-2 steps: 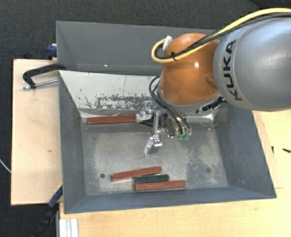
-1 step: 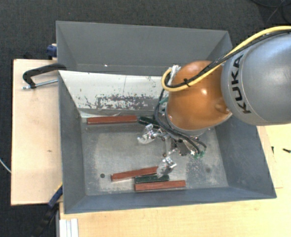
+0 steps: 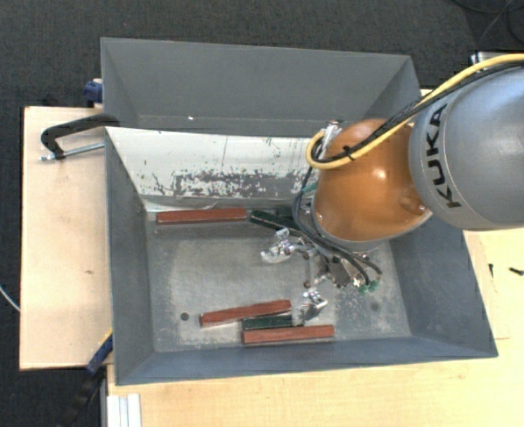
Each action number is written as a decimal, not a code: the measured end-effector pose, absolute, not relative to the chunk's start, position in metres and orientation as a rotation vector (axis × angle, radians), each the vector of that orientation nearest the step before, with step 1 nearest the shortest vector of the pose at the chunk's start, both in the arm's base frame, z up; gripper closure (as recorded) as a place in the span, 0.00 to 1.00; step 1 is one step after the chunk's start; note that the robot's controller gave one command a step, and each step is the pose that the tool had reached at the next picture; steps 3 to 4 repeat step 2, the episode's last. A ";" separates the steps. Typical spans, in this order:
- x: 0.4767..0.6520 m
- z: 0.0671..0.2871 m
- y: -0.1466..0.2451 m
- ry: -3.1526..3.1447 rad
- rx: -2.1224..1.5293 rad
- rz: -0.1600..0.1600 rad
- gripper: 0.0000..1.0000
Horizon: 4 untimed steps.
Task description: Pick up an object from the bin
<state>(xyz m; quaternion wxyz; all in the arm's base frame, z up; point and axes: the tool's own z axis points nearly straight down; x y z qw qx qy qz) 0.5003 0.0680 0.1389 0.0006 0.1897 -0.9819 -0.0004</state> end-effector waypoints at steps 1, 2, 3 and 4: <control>0.507 0.080 0.072 -3.077 0.727 -0.002 0.00; 0.498 0.080 0.066 -3.037 0.722 0.009 1.00; 0.498 0.080 0.066 -3.037 0.722 0.009 1.00; 0.498 0.080 0.066 -3.037 0.722 0.009 1.00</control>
Offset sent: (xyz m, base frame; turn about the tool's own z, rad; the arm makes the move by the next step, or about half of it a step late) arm -0.0040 -0.0066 -0.0689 0.0207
